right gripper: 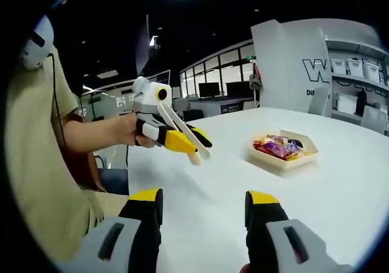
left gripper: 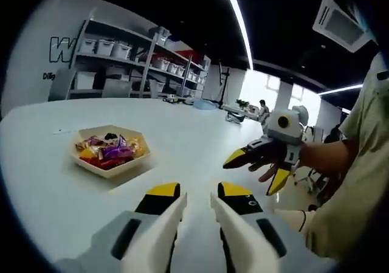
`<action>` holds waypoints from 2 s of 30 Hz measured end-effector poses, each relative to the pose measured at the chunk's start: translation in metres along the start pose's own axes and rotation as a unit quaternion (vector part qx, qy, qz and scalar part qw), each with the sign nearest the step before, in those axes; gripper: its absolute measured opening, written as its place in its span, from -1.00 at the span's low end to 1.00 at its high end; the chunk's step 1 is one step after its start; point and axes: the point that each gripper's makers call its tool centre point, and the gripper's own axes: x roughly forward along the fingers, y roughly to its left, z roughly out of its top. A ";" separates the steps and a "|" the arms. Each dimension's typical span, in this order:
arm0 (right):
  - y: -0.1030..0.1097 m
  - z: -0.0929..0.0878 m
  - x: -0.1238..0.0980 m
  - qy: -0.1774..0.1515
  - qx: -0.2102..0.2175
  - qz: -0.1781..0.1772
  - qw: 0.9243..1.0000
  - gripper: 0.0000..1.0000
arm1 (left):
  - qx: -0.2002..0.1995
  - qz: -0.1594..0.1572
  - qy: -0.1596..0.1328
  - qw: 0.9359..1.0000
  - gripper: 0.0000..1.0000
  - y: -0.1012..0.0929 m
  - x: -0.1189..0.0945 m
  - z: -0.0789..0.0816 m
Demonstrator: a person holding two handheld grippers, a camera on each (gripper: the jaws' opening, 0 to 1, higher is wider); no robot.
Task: Place the target food into the container with the food tongs after gripping and lifting it, then release it inside without dropping or visibly crushing the food.
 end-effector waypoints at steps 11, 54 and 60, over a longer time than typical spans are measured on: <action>0.001 0.005 0.002 -0.001 -0.006 0.011 1.000 -0.01 | 0.015 -0.030 -0.010 0.999 -0.54 -0.003 0.005 0.002; 0.016 0.026 0.010 0.000 -0.041 0.077 0.996 -0.38 | 0.084 -0.129 -0.001 0.988 -0.52 -0.029 0.010 0.020; 0.017 0.027 0.013 0.008 -0.050 0.093 0.994 -0.43 | 0.092 -0.141 -0.002 0.986 -0.52 -0.034 0.009 0.023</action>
